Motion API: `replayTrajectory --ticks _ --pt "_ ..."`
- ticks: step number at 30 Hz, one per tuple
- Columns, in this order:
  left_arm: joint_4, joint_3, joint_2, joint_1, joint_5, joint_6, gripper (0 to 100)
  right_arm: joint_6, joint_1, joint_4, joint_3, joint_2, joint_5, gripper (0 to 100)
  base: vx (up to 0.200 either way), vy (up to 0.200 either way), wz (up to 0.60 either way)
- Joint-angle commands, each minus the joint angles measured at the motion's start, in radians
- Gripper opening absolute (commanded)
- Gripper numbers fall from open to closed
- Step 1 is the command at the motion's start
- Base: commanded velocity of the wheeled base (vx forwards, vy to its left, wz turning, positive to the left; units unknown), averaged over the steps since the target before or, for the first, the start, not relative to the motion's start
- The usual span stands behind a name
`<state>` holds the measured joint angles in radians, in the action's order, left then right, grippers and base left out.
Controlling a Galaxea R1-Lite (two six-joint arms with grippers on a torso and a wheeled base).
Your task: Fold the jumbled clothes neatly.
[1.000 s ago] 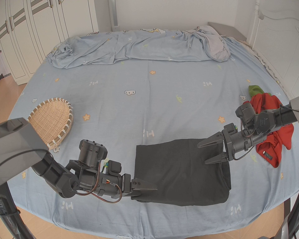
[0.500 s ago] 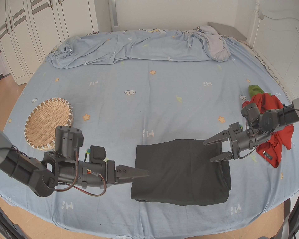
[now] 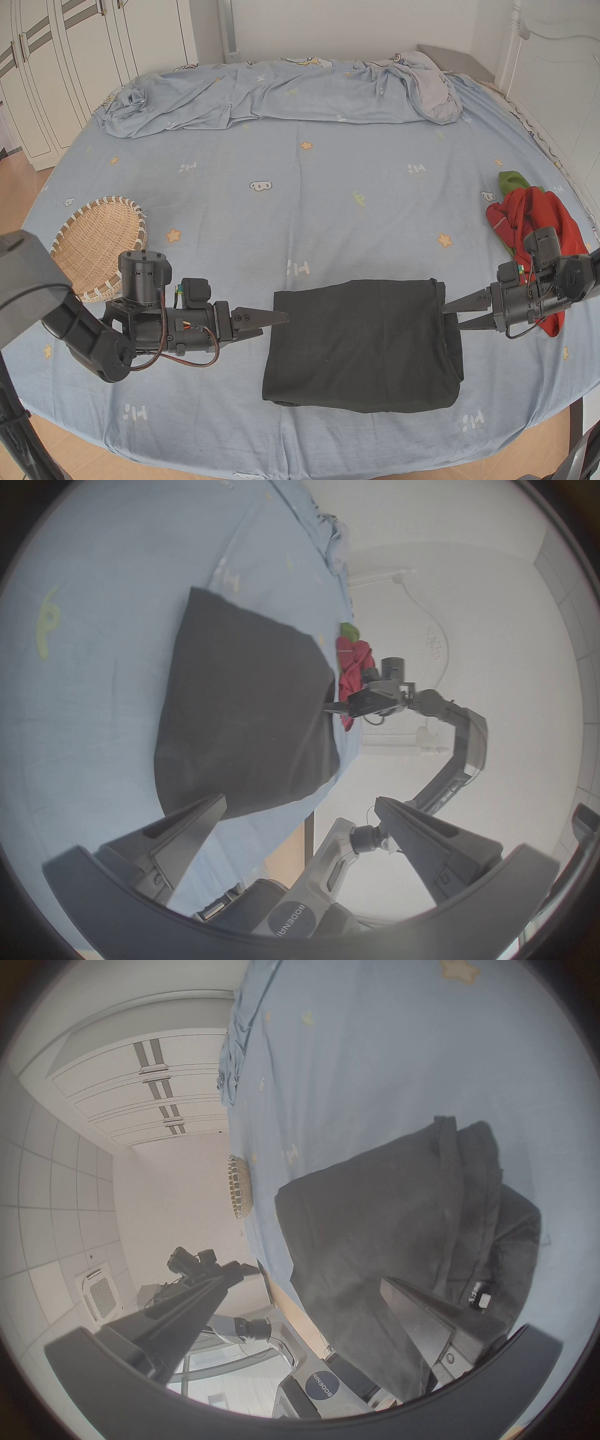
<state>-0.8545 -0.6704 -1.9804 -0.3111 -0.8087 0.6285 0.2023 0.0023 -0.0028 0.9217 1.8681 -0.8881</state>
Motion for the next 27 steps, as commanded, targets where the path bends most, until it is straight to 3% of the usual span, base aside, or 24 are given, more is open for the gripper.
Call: replayTrajectory --ticks 1,14,22,27 --pt "-0.083 -0.057 -0.147 0.0 -0.001 0.031 100 -0.012 -0.044 -0.089 -0.122 0.006 0.014 100 0.0 0.0 0.0" --pt "-0.094 -0.089 -0.193 0.001 0.0 0.057 100 -0.027 -0.097 -0.092 -0.132 0.023 0.014 100 0.0 0.0 0.0" --pt "-0.094 -0.112 -0.242 0.006 0.003 0.051 100 -0.024 -0.065 -0.209 -0.101 0.154 0.012 100 0.0 0.0 0.0" --pt "-0.095 -0.09 -0.241 0.013 0.0 0.05 100 -0.021 -0.041 -0.212 -0.09 0.137 0.011 100 0.0 0.0 0.0"
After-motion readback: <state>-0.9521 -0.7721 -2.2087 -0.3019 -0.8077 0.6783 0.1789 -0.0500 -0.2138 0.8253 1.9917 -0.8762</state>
